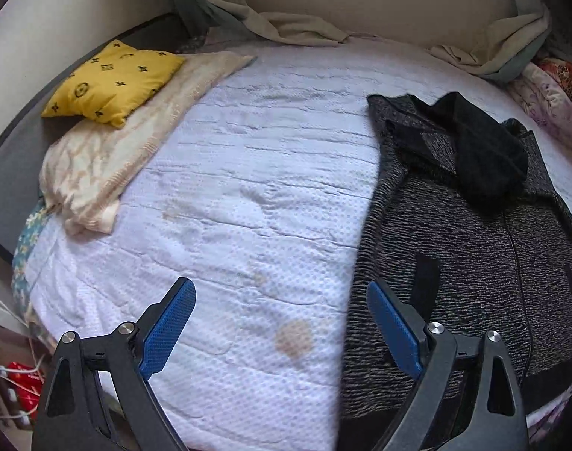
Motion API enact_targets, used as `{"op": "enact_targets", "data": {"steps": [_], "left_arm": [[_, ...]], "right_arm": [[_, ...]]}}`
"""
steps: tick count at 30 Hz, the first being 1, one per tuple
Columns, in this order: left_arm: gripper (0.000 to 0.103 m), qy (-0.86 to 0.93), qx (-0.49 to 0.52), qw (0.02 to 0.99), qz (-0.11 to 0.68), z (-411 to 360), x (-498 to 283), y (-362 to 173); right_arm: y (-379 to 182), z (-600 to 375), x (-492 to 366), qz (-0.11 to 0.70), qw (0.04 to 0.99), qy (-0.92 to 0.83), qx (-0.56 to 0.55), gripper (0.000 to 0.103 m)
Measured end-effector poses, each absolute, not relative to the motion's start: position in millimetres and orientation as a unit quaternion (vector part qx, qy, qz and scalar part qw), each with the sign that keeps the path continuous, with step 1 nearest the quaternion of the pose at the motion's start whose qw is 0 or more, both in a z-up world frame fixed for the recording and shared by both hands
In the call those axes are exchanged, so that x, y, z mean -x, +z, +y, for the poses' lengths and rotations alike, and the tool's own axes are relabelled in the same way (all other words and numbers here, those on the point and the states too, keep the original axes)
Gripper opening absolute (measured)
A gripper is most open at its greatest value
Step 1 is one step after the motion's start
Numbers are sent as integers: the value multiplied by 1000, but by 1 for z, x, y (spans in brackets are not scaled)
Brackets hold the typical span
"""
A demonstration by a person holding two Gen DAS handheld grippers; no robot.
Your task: Fold large clothes
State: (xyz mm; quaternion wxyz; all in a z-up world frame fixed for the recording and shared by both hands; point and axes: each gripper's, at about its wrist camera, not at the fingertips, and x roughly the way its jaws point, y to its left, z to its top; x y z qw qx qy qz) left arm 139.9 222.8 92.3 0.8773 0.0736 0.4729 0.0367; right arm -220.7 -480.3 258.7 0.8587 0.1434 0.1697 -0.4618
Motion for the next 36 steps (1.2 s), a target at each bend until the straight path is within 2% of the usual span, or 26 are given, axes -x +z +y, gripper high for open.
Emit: {"op": "enact_targets", "data": {"steps": [7, 13, 19, 24, 32, 36], "left_arm": [[94, 37, -44, 881, 470, 249, -117, 122], [94, 47, -36, 882, 467, 261, -93, 131], [94, 58, -17, 885, 462, 278, -81, 138], [94, 48, -22, 884, 465, 269, -76, 133], [94, 34, -26, 884, 466, 257, -76, 133], [94, -1, -18, 876, 482, 242, -78, 126]], "right_arm": [[311, -484, 261, 101, 845, -507, -137, 63], [325, -485, 277, 100, 837, -523, -124, 63], [349, -488, 332, 63, 812, -567, -124, 63], [350, -486, 346, 71, 797, -589, -107, 63], [354, -496, 395, 34, 782, -606, -141, 63], [324, -487, 339, 107, 848, -501, -136, 63]]}}
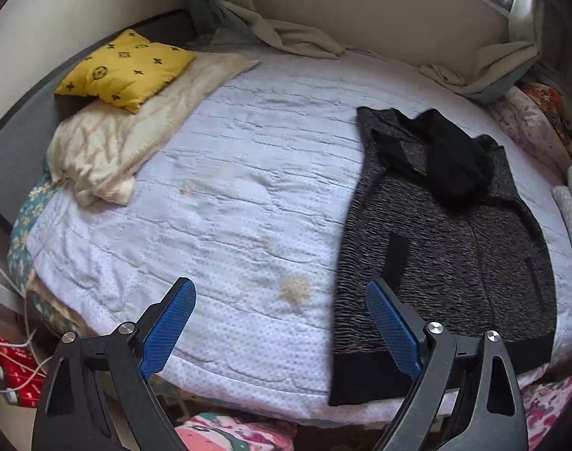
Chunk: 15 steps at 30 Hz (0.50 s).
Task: Fold large clothes
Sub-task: 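Grasp the black ribbed hem with both tools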
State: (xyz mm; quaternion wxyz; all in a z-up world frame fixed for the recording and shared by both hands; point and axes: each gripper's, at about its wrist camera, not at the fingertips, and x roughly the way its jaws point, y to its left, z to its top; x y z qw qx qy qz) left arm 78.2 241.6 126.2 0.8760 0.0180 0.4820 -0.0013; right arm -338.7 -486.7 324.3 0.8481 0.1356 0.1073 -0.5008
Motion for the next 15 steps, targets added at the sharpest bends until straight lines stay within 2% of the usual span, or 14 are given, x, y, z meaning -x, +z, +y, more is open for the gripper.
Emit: {"op": "enact_targets", "data": {"steps": [4, 6, 14, 15], "left_arm": [[93, -12, -2, 859, 511, 237, -83, 107], [90, -17, 3, 850, 527, 236, -81, 97], [78, -33, 19, 790, 612, 224, -72, 34], [73, -33, 28, 780, 624, 225, -72, 23]], "right_arm": [[254, -474, 253, 218, 906, -318, -176, 63], [215, -467, 219, 265, 911, -246, -201, 63], [44, -403, 100, 476, 832, -46, -282, 57], [31, -399, 90, 495, 820, -39, -286, 56]]}}
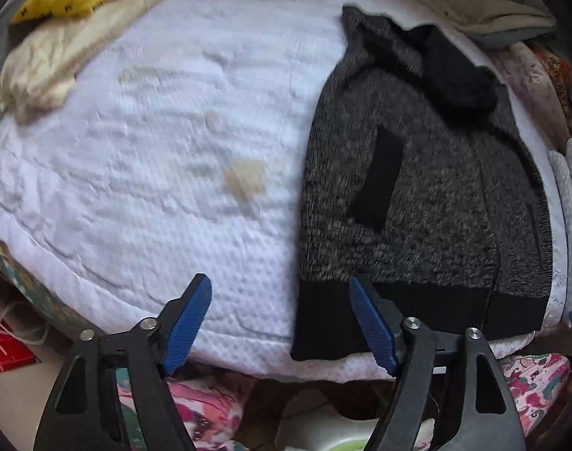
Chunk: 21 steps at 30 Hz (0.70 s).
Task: Fold large clothes
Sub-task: 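Grasp the black ribbed hem with both tools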
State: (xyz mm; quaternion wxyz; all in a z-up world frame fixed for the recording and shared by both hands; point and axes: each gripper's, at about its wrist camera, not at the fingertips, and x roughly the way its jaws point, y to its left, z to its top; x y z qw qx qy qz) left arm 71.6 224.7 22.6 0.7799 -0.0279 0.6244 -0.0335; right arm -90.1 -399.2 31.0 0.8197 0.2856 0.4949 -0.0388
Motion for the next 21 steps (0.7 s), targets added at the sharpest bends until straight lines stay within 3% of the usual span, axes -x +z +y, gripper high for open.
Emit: {"op": "enact_targets", "data": {"steps": [4, 21], "left_arm": [[60, -39, 60, 748, 659, 227, -68, -10], [61, -88, 60, 751, 652, 211, -66, -27]], "right_arm": [[-23, -378, 65, 572, 768, -15, -289, 54], [-60, -361, 29, 646, 722, -21, -245, 54]]}}
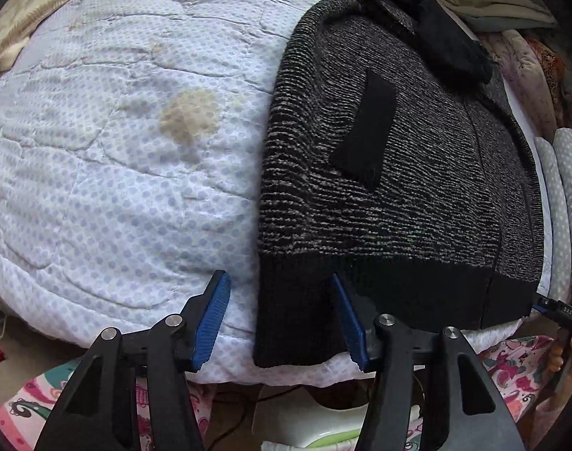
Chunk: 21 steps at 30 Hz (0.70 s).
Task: Fold large clothes
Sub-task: 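Grasp the black ribbed hem with both tools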
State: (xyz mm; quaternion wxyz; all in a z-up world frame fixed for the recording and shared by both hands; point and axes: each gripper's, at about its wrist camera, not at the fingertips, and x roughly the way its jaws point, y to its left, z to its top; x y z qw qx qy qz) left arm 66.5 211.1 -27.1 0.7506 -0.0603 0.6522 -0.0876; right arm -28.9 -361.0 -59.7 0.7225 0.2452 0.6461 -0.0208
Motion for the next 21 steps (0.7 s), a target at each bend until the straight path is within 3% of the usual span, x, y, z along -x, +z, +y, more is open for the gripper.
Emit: {"op": "enact_targets", "data": {"steps": [11, 13, 14, 16, 18, 21], "left_arm": [[65, -109, 61, 759, 639, 203, -77, -34], [63, -114, 61, 760, 637, 202, -77, -33], [61, -119, 61, 760, 636, 201, -77, -33], [39, -132, 69, 755, 638, 199, -78, -34], [27, -143, 79, 748, 643, 198, -79, -37], [21, -146, 71, 749, 642, 191, -75, -38]], "right_arm": [[-61, -353, 30, 631, 723, 25, -280, 54], [-64, -349, 28, 633, 719, 34, -287, 47], [-65, -347, 28, 633, 716, 44, -291, 39], [-67, -344, 27, 635, 715, 50, -288, 33], [-68, -342, 27, 636, 714, 53, -286, 25], [-67, -341, 27, 636, 713, 61, -289, 13]]}}
